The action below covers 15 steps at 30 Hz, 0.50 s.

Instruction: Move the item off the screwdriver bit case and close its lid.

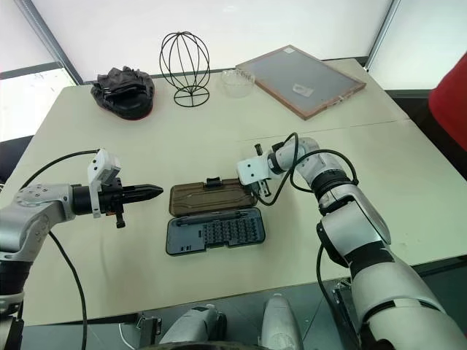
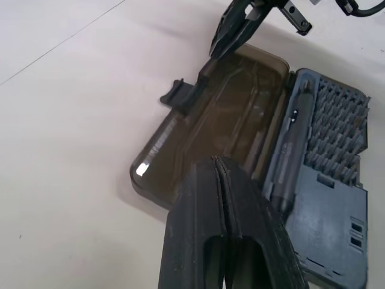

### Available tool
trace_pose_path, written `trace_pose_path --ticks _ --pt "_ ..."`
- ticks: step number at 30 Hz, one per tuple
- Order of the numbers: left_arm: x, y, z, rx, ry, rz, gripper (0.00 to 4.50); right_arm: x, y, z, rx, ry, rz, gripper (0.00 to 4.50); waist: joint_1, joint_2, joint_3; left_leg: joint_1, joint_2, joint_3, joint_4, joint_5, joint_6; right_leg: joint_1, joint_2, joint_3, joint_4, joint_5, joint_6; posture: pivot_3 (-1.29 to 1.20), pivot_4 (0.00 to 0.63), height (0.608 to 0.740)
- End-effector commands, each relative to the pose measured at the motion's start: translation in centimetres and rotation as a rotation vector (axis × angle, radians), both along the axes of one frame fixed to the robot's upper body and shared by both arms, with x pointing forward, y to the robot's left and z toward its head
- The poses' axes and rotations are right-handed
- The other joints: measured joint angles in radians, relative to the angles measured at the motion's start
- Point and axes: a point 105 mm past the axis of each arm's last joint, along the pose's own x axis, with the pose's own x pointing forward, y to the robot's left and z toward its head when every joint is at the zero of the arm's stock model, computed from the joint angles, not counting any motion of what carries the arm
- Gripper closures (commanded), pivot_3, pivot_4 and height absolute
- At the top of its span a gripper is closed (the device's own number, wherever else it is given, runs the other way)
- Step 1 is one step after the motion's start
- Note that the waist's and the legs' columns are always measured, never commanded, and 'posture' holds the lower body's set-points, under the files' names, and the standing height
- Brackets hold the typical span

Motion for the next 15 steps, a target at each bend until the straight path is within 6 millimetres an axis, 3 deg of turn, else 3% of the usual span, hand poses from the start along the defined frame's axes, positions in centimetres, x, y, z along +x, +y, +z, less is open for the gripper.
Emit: trace_pose_path --ticks 1,6,10,15 --pt "0.24 -0.33 1.0 0.002 -0.046 -0.017 4.5 0.79 -2.45 -0.41 -0.068 0.003 -0.099 4.44 0.006 0.0 0.0 0.0 0.0 0.0 0.0 0.0 0.0 0.0 0.0 0.0 0.0 0.0 0.0 0.0 0.15 0.74" --pt "0.33 -0.49 0.94 -0.002 -0.047 -0.018 4.5 0.59 -2.2 -0.7 -0.067 0.012 -0.087 4.44 0.009 0.0 0.0 0.0 0.0 0.0 0.0 0.0 0.0 0.0 0.0 0.0 0.0 0.0 0.0 0.0 0.15 0.74" --pt "0.16 -0.8 0.85 -0.007 -0.044 -0.027 4.5 0.38 -2.16 -0.95 -0.063 0.03 -0.083 3.1 0.009 0.0 0.0 0.0 0.0 0.0 0.0 0.0 0.0 0.0 0.0 0.0 0.0 0.0 0.0 0.0 0.15 0.74" --pt "-0.17 -1.08 0.87 -0.018 -0.04 -0.035 4.5 0.36 -2.39 -0.78 -0.07 0.035 -0.09 0.64 0.011 0.0 0.0 0.0 0.0 0.0 -0.001 0.0 0.0 0.0 0.0 0.0 0.0 0.0 0.0 0.0 0.15 0.74"
